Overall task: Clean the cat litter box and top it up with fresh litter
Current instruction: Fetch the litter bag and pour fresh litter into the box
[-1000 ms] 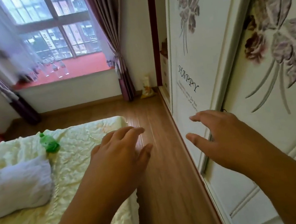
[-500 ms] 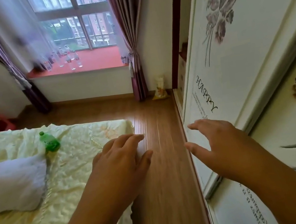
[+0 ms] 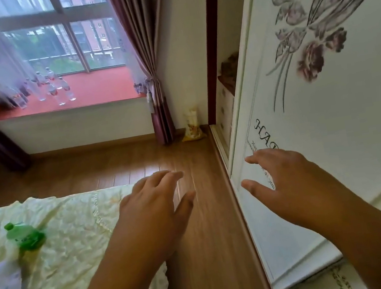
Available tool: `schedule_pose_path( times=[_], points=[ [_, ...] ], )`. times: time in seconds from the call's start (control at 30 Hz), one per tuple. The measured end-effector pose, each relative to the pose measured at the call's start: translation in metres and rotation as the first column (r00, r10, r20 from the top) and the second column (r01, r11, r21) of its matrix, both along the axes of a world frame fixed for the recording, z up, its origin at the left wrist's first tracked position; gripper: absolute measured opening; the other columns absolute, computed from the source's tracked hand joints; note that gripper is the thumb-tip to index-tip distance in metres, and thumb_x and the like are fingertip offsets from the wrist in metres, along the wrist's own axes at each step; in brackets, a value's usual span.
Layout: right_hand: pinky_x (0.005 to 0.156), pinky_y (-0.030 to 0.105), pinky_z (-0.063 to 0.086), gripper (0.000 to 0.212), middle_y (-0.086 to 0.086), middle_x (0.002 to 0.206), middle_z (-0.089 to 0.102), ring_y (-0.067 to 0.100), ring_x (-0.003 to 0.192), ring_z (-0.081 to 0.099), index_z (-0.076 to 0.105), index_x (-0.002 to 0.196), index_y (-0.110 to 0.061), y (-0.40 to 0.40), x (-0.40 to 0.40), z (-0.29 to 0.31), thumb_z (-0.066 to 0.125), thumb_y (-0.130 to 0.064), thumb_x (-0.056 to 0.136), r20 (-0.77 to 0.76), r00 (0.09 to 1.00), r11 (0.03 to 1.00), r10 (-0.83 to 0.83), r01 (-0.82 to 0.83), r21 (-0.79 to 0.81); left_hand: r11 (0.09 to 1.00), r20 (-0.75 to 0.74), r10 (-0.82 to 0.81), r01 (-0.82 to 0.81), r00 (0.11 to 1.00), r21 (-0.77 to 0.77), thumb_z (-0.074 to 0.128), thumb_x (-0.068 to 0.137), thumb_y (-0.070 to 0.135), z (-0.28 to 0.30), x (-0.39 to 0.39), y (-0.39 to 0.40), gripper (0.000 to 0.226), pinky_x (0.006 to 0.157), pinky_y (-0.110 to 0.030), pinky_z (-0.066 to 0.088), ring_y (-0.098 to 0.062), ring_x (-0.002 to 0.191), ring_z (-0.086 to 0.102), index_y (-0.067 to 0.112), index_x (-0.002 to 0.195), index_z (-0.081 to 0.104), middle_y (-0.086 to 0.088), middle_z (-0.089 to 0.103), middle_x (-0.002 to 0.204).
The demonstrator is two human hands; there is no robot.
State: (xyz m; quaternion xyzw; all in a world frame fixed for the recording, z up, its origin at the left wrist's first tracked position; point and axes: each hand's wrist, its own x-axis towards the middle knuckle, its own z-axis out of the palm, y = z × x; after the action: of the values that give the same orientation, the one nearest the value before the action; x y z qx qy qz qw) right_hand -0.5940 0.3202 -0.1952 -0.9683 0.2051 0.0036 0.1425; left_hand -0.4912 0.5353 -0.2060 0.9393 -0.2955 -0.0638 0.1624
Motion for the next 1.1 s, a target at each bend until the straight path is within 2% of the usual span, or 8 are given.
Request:
schedule_pose_path(
  times=[0.13, 0.4, 0.77, 0.93, 1.1],
  points=[
    [0.112, 0.032, 0.035, 0.056, -0.016, 0.153, 0.041, 0.009, 0.141, 0.037, 0.039, 0.147, -0.038, -0.013, 0.065, 0.002, 0.047, -0.060, 0.095, 0.048, 0.998, 0.999, -0.039, 0.038, 0.019, 0.998, 0.025, -0.060, 0.059, 0.998, 0.023, 0.031, 0.095, 0.065, 0.007, 0.072, -0.018, 0.057, 0.119, -0.038, 0.028, -0.008, 0.148, 0.026, 0.046, 0.149, 0.034, 0.023, 0.034, 0.156],
    [0.111, 0.030, 0.034, 0.055, -0.016, 0.152, 0.041, 0.009, 0.140, 0.036, 0.040, 0.147, -0.037, -0.061, 0.169, -0.008, 0.047, -0.058, 0.096, 0.036, 0.997, 0.997, -0.061, 0.060, 0.048, 0.993, 0.001, -0.115, 0.115, 0.993, 0.035, 0.030, 0.096, 0.066, 0.003, 0.178, -0.071, 0.056, 0.121, -0.039, 0.030, -0.005, 0.147, 0.027, 0.047, 0.148, 0.033, 0.026, 0.034, 0.155],
    [0.110, 0.037, 0.040, 0.055, -0.013, 0.152, 0.043, 0.015, 0.139, 0.041, 0.044, 0.145, -0.037, -0.177, 0.357, -0.011, 0.053, -0.057, 0.095, 0.118, 0.992, 0.989, 0.036, -0.052, 0.137, 0.998, 0.058, 0.012, -0.015, 0.998, 0.065, 0.033, 0.099, 0.063, 0.007, 0.326, -0.166, 0.053, 0.117, -0.031, 0.028, -0.005, 0.148, 0.022, 0.048, 0.150, 0.031, 0.027, 0.031, 0.156],
    [0.109, 0.035, 0.042, 0.055, -0.013, 0.152, 0.043, 0.013, 0.138, 0.042, 0.044, 0.145, -0.036, -0.221, 0.432, -0.007, 0.052, -0.057, 0.095, 0.104, 0.988, 0.982, 0.115, -0.128, 0.136, 0.995, 0.071, 0.099, -0.100, 0.993, 0.018, 0.035, 0.098, 0.062, 0.009, 0.386, -0.207, 0.050, 0.115, -0.030, 0.030, -0.006, 0.147, 0.026, 0.048, 0.146, 0.036, 0.026, 0.036, 0.153],
    [0.108, 0.038, 0.045, 0.055, -0.012, 0.151, 0.045, 0.015, 0.136, 0.044, 0.045, 0.145, -0.035, -0.251, 0.492, -0.006, 0.053, -0.057, 0.095, 0.079, 0.987, 0.981, 0.137, -0.146, 0.126, 0.993, 0.040, 0.113, -0.114, 0.993, 0.030, 0.034, 0.098, 0.063, 0.001, 0.436, -0.235, 0.053, 0.113, -0.028, 0.032, -0.004, 0.147, 0.025, 0.049, 0.148, 0.032, 0.027, 0.034, 0.154]
  ],
)
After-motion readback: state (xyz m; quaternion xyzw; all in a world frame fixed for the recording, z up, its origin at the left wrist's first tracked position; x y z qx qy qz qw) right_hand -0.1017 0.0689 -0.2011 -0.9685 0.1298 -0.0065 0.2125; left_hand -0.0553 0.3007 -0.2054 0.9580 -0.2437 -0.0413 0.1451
